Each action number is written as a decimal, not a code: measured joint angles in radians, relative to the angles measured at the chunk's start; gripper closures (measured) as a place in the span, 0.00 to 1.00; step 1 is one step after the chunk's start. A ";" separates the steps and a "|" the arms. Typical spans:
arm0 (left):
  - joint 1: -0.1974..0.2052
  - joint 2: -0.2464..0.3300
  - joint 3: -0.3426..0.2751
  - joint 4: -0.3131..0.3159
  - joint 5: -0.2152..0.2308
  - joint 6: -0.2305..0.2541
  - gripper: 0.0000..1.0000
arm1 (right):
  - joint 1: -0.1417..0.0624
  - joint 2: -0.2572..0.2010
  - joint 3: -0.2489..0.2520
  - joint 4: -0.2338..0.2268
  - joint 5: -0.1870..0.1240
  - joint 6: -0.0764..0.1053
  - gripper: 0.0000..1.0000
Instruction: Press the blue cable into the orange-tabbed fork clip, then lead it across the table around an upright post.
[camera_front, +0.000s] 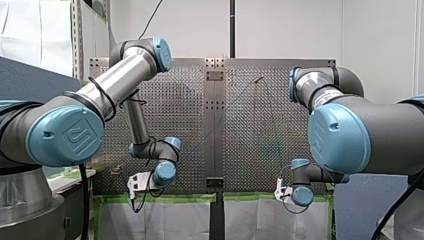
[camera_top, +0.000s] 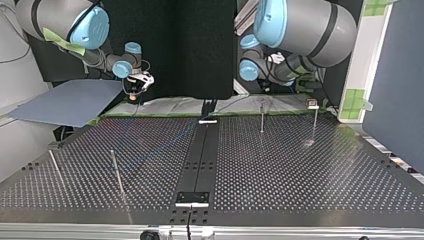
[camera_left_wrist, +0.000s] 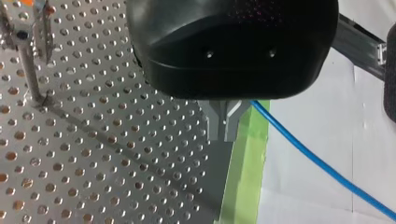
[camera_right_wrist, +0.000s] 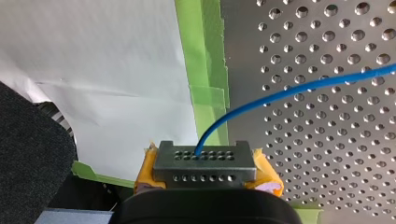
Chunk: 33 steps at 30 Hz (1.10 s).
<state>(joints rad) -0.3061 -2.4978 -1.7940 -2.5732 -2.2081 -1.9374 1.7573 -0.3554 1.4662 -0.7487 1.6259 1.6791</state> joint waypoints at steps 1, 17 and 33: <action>0.003 0.000 0.000 0.000 0.000 0.001 1.00 | 0.000 0.000 0.000 0.000 0.000 0.000 1.00; 0.079 0.000 0.000 0.005 0.022 0.024 1.00 | 0.000 0.000 0.000 0.000 0.000 -0.002 1.00; 0.067 0.083 -0.035 0.006 0.009 0.059 1.00 | 0.000 0.000 0.000 -0.001 -0.001 -0.001 1.00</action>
<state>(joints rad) -0.2393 -2.4148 -1.8288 -2.5673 -2.1988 -1.8785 1.7569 -0.3552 1.4659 -0.7494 1.6254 1.6780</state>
